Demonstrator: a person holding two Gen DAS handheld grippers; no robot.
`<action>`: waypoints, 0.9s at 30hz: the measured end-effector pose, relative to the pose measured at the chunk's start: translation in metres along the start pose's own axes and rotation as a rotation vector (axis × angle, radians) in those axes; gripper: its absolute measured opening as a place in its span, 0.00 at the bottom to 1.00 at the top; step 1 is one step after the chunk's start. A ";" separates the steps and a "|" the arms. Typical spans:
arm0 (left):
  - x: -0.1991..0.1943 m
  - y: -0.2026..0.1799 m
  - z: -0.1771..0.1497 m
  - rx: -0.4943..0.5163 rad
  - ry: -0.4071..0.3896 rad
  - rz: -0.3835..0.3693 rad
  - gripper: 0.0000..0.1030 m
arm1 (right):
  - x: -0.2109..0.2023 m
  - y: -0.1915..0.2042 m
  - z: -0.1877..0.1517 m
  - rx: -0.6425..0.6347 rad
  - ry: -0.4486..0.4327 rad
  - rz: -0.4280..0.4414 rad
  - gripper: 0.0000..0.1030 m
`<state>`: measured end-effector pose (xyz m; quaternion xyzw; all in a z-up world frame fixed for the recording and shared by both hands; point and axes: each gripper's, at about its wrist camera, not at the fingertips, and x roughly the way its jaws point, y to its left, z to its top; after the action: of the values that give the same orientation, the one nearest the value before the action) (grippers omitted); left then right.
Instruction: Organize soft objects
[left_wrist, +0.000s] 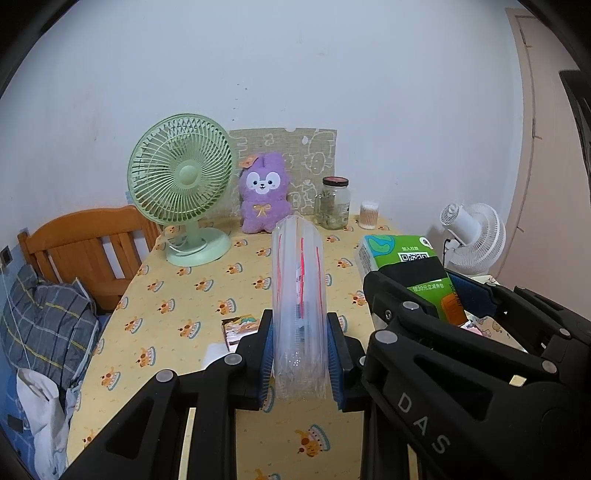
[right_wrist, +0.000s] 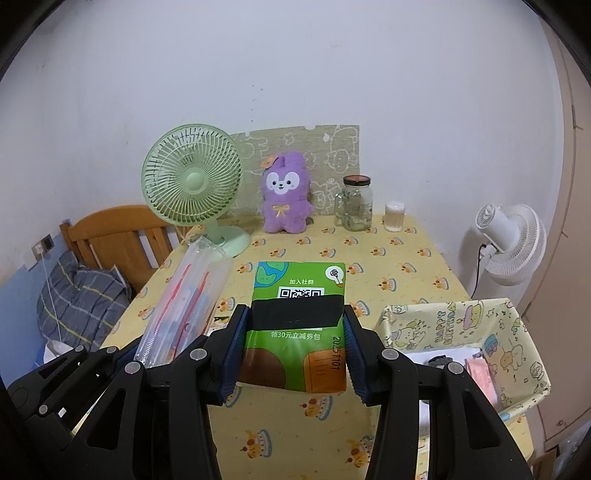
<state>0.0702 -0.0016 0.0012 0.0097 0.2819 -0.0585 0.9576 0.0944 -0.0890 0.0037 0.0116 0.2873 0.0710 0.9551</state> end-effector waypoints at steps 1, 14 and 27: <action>0.000 -0.002 0.001 0.002 0.000 -0.001 0.24 | 0.000 -0.003 0.000 0.002 -0.002 -0.001 0.50; 0.007 -0.037 0.006 0.031 0.000 -0.040 0.24 | -0.009 -0.039 0.001 0.022 -0.016 -0.040 0.50; 0.016 -0.073 0.010 0.074 -0.021 -0.087 0.24 | -0.014 -0.073 0.001 0.030 -0.036 -0.088 0.50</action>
<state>0.0801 -0.0761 0.0021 0.0322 0.2697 -0.1103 0.9561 0.0931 -0.1635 0.0078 0.0146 0.2714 0.0243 0.9621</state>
